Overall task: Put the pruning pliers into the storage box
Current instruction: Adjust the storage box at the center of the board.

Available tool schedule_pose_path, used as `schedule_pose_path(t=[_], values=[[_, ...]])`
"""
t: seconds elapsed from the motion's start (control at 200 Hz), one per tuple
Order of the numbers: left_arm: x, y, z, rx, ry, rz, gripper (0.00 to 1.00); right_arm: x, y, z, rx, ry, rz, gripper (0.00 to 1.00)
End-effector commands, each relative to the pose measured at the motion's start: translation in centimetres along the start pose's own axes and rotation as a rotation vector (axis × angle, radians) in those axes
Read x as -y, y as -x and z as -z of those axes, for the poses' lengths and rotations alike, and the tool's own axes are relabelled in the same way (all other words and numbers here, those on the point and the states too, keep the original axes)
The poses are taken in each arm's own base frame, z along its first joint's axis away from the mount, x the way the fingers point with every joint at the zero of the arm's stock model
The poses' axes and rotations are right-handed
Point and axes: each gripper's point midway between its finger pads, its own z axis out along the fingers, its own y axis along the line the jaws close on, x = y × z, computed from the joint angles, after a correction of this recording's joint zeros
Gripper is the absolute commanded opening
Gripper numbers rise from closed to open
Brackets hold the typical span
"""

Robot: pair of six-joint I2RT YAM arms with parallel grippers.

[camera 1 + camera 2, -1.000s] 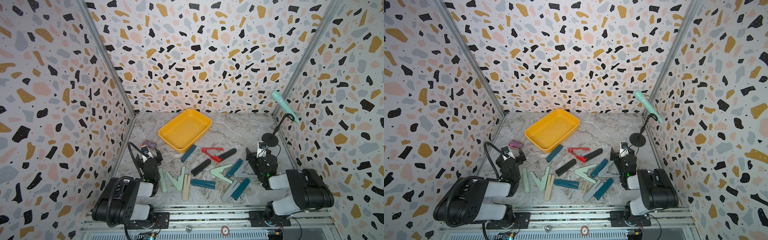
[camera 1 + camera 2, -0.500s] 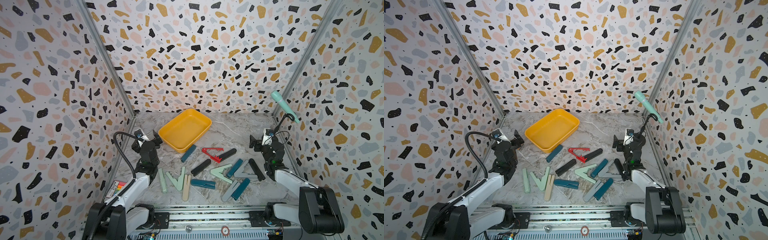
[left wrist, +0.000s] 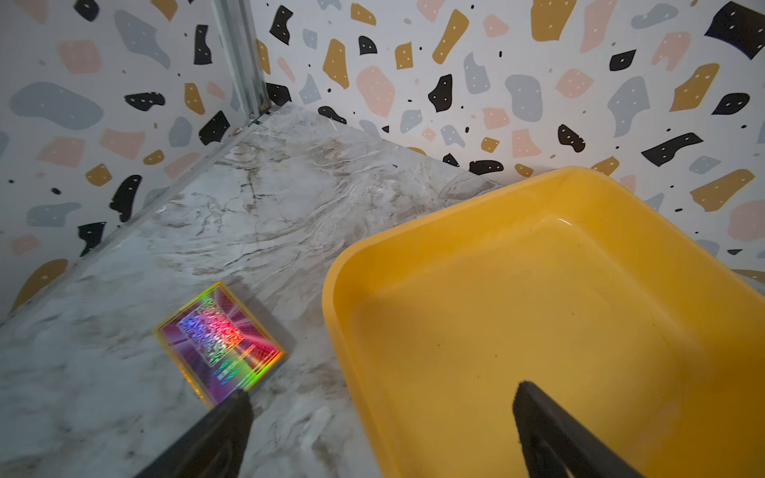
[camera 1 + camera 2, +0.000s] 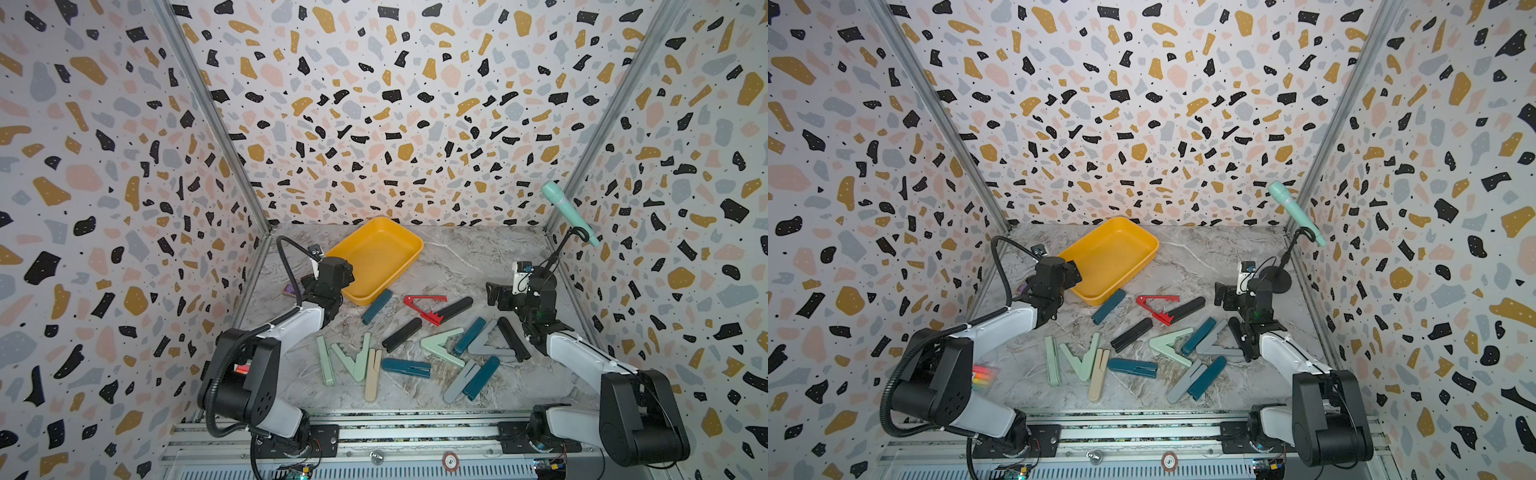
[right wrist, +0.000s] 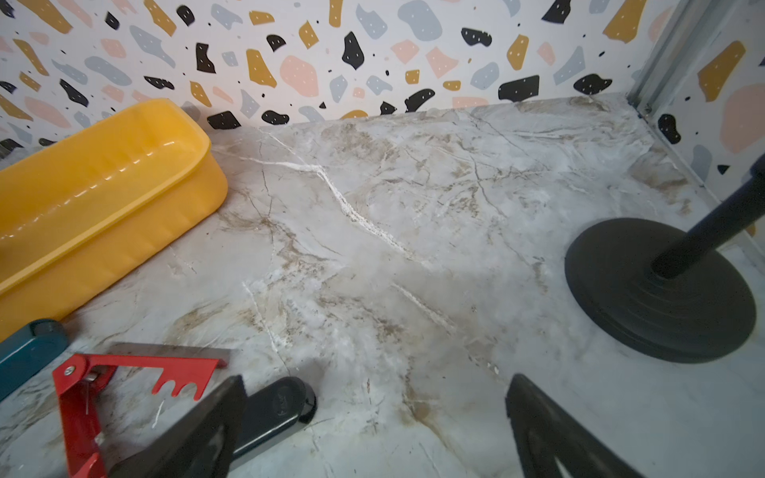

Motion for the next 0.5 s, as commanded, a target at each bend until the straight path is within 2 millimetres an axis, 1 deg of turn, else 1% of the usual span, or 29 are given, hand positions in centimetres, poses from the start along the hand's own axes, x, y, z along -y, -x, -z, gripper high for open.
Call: schedule_pose_path(t=[0.0,0.095,0.225,0.29,0.405,0.496], values=[[1.3,-0.3,-1.0,-0.060,-0.015,0.010,0.94,0.2,0.7,0.3,-0.003,-0.017,-0.018,0.99],[1.2,-1.1,-1.9,-0.094,0.015,0.035,0.92,0.4,0.8,0.4,-0.002,-0.033,-0.014,1.00],[1.5,-1.8,-2.5,-0.125,0.021,0.060,0.88,1.3,0.8,0.6,-0.002,-0.080,-0.014,1.00],[1.3,-2.4,-2.7,-0.150,0.033,0.069,0.86,1.5,0.8,0.7,-0.003,-0.092,-0.015,1.00],[0.8,-3.4,-2.5,-0.175,0.055,0.084,0.86,2.2,0.6,0.8,-0.008,-0.114,-0.022,1.00],[0.7,-4.2,-2.8,-0.187,0.058,0.094,0.86,2.8,0.3,0.8,-0.011,-0.128,-0.032,1.00]])
